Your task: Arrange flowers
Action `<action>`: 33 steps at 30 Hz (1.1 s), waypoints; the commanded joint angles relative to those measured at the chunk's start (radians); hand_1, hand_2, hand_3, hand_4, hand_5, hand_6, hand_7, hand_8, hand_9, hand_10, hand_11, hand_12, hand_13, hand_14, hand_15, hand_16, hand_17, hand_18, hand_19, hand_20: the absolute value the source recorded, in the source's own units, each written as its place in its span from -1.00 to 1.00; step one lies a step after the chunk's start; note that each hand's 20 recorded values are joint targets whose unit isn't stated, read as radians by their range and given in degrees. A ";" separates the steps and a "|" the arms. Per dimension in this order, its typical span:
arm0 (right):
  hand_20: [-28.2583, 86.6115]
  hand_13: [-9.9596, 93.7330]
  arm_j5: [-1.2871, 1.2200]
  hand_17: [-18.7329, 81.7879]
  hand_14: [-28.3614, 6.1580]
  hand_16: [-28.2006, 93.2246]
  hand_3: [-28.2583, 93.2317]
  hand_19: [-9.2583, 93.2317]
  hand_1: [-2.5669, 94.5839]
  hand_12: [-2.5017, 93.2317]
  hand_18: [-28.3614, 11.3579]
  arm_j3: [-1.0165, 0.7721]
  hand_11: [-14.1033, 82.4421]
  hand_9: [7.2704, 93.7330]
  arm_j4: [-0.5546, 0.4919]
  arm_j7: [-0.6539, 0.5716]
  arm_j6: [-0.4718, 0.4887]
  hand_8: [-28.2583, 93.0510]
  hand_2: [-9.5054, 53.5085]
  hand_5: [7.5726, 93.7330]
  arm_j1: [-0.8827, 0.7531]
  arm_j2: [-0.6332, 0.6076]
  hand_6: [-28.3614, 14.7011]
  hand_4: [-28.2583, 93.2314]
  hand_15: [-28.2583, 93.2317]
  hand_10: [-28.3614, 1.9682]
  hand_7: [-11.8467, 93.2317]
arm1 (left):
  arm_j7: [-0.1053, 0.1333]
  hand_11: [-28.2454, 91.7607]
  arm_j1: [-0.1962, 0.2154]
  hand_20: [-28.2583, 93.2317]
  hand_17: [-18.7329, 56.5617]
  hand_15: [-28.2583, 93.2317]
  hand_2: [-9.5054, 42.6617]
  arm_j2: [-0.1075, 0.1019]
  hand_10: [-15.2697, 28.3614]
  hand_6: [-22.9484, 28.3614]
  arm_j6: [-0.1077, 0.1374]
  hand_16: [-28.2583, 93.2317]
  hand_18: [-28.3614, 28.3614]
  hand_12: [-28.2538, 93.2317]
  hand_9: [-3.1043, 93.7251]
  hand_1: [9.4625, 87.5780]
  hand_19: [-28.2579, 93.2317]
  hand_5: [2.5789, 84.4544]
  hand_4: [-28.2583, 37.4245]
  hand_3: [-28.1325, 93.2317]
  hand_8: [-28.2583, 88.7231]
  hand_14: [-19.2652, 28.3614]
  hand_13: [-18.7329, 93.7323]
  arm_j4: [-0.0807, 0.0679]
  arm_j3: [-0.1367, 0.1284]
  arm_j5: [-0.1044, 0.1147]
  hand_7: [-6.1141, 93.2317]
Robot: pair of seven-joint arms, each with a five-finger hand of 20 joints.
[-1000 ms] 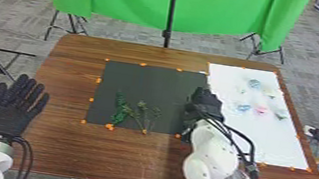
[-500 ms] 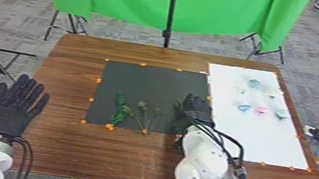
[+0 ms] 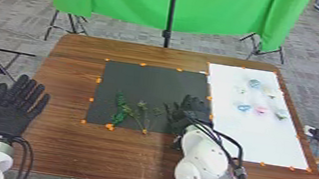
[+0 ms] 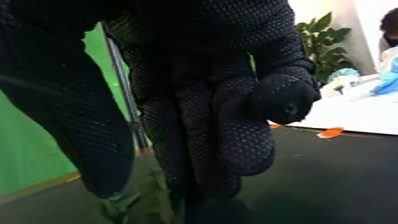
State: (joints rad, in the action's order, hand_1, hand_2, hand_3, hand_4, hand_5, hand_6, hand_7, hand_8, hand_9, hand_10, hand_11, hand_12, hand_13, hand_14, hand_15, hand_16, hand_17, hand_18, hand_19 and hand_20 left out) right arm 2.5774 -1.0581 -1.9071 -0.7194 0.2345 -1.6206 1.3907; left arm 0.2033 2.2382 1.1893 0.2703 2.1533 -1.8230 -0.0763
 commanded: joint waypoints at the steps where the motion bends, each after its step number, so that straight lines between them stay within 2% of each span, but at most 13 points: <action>1: 0.32 0.49 -0.006 0.22 -0.23 0.03 0.73 1.00 -0.01 -0.41 -0.90 -0.024 -0.09 0.50 -0.030 -0.030 -0.014 -0.65 -1.00 0.34 -0.018 -0.015 -0.07 -0.95 0.54 -0.43 -0.33 | 0.000 -0.17 0.018 -0.22 -0.60 0.17 0.10 0.004 0.37 0.23 0.009 -0.63 0.50 -0.33 -0.10 -0.47 0.05 0.11 -1.00 0.67 -0.68 0.44 -0.12 -0.004 0.002 0.009 -0.56; 4: 0.32 0.49 -0.020 0.22 -0.23 0.03 0.72 1.00 -0.01 -0.42 -0.90 -0.044 -0.09 0.49 -0.058 -0.040 -0.022 -0.64 -1.00 0.34 -0.025 -0.027 -0.08 -0.95 0.54 -0.45 -0.33 | 0.004 -0.17 0.018 -0.22 -0.60 0.17 0.10 0.006 0.37 0.23 0.009 -0.63 0.50 -0.33 -0.10 -0.47 0.05 0.11 -1.00 0.68 -0.68 0.43 -0.12 -0.003 0.002 0.010 -0.56; 5: 0.32 0.49 -0.021 0.22 -0.23 0.03 0.72 1.00 -0.01 -0.42 -0.90 -0.050 -0.09 0.49 -0.067 -0.035 -0.055 -0.64 -1.00 0.34 -0.029 -0.037 -0.08 -0.95 0.55 -0.45 -0.34 | 0.006 -0.17 0.021 -0.22 -0.60 0.17 0.10 0.008 0.37 0.23 0.008 -0.63 0.50 -0.34 -0.10 -0.47 0.05 0.11 -1.00 0.68 -0.68 0.44 -0.12 -0.001 0.002 0.009 -0.56; 7: 0.33 0.49 0.004 0.22 -0.24 0.03 0.72 1.00 -0.02 -0.42 -0.90 -0.058 -0.09 0.50 -0.064 -0.015 -0.204 -0.64 -1.00 0.35 -0.040 -0.059 -0.08 -0.95 0.55 -0.45 -0.33 | 0.005 -0.17 0.020 -0.22 -0.60 0.17 0.10 0.010 0.37 0.23 0.005 -0.63 0.50 -0.34 -0.10 -0.47 0.05 0.11 -1.00 0.68 -0.68 0.44 -0.12 -0.001 0.001 0.008 -0.56; 9: 0.33 0.50 0.004 0.22 -0.22 0.02 0.73 1.00 -0.01 -0.42 -0.89 -0.087 -0.07 0.52 -0.066 0.004 -0.289 -0.64 -1.00 0.38 -0.041 -0.082 -0.04 -0.95 0.55 -0.40 -0.31 | 0.004 -0.16 0.018 -0.22 -0.60 0.17 0.10 0.012 0.36 0.23 0.001 -0.63 0.50 -0.33 -0.10 -0.47 0.05 0.11 -1.00 0.67 -0.68 0.44 -0.12 -0.001 0.003 0.001 -0.56; 11: 0.29 0.50 0.010 0.20 -0.21 0.01 0.73 1.00 0.00 -0.42 -0.88 -0.122 -0.07 0.52 -0.064 0.015 -0.327 -0.65 -1.00 0.38 -0.030 -0.109 -0.02 -0.95 0.52 -0.38 -0.31 | 0.001 -0.16 0.013 -0.22 -0.60 0.17 0.10 0.017 0.37 0.23 -0.004 -0.63 0.50 -0.33 -0.10 -0.47 0.05 0.11 -1.00 0.67 -0.68 0.43 -0.12 -0.004 0.005 -0.002 -0.56; 13: 0.17 0.43 0.015 0.14 -0.18 0.01 0.75 0.96 0.02 -0.45 -0.84 -0.164 -0.13 0.43 -0.052 0.044 -0.348 -0.67 -1.00 0.34 -0.025 -0.138 -0.01 -0.98 0.43 -0.38 -0.32 | 0.003 -0.16 0.009 -0.22 -0.60 0.17 0.10 0.021 0.37 0.23 -0.002 -0.63 0.50 -0.34 -0.10 -0.47 0.05 0.11 -1.00 0.67 -0.68 0.43 -0.12 -0.007 0.009 -0.001 -0.56; 14: 0.15 0.40 0.023 0.11 -0.16 0.02 0.76 0.94 0.03 -0.47 -0.83 -0.178 -0.15 0.39 -0.040 0.018 -0.346 -0.67 -1.00 0.30 -0.013 -0.149 0.01 -0.99 0.40 -0.39 -0.33 | 0.009 -0.16 0.009 -0.22 -0.60 0.17 0.10 0.017 0.37 0.23 -0.001 -0.63 0.50 -0.33 -0.10 -0.47 0.05 0.11 -1.00 0.67 -0.68 0.44 -0.12 -0.007 0.012 0.003 -0.56; 17: 0.04 0.33 -0.054 0.10 -0.27 -0.11 0.80 0.87 0.04 -0.51 -0.80 -0.234 -0.24 0.30 -0.024 -0.045 -0.288 -0.69 -1.00 0.26 0.017 -0.170 0.00 -1.00 0.33 -0.45 -0.35 | 0.005 -0.17 0.010 -0.22 -0.60 0.17 0.10 0.024 0.37 0.23 -0.008 -0.63 0.50 -0.33 -0.10 -0.47 0.05 0.11 -1.00 0.67 -0.68 0.44 -0.12 -0.005 0.013 -0.002 -0.56; 19: -0.01 0.26 -0.047 0.08 -0.32 -0.18 0.81 0.81 0.05 -0.54 -0.79 -0.273 -0.29 0.23 -0.022 -0.041 -0.227 -0.69 -1.00 0.21 0.013 -0.187 -0.03 -1.00 0.29 -0.49 -0.38 | 0.003 -0.17 0.008 -0.22 -0.60 0.17 0.10 0.025 0.37 0.23 -0.007 -0.63 0.50 -0.33 -0.10 -0.47 0.05 0.10 -1.00 0.67 -0.68 0.43 -0.12 -0.007 0.015 -0.003 -0.56; 22: -0.06 0.17 -0.057 0.05 -0.39 -0.23 0.83 0.75 0.06 -0.57 -0.78 -0.306 -0.35 0.13 -0.019 -0.040 -0.189 -0.70 -1.00 0.17 0.008 -0.208 -0.05 -1.00 0.23 -0.51 -0.42 | 0.007 -0.17 0.015 -0.22 -0.60 0.17 0.10 0.026 0.37 0.23 -0.007 -0.63 0.50 -0.33 -0.10 -0.47 0.05 0.10 -1.00 0.67 -0.68 0.43 -0.12 -0.003 0.011 -0.004 -0.57; 29: -0.09 0.10 -0.060 0.00 -0.40 -0.27 0.88 0.71 0.13 -0.60 -0.78 -0.322 -0.41 0.03 0.017 0.019 -0.091 -0.70 -1.00 0.11 0.017 -0.217 0.00 -1.00 0.17 -0.35 -0.44 | 0.006 -0.17 0.011 -0.22 -0.60 0.17 0.10 0.026 0.36 0.23 -0.004 -0.63 0.50 -0.33 -0.10 -0.47 0.05 0.10 -1.00 0.67 -0.68 0.43 -0.12 -0.003 0.013 -0.003 -0.56; 33: -0.08 0.11 -0.046 -0.01 -0.34 -0.28 0.89 0.73 0.20 -0.63 -0.75 -0.319 -0.44 0.00 0.077 0.081 -0.077 -0.71 -1.00 0.10 0.035 -0.207 0.06 -1.00 0.15 -0.21 -0.43 | 0.012 -0.17 0.010 -0.22 -0.60 0.17 0.10 0.023 0.37 0.23 0.002 -0.63 0.50 -0.33 -0.10 -0.47 0.05 0.11 -1.00 0.67 -0.68 0.43 -0.12 -0.004 0.018 0.002 -0.56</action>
State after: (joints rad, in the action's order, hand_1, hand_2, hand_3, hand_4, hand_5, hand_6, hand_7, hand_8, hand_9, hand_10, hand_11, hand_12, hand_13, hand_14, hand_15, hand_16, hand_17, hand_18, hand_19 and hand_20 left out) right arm 2.5039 -1.3866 -1.9015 -0.7116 0.1212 -1.6072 1.1758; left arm 0.2101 2.2395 1.2060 0.2685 2.1532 -1.8150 -0.0769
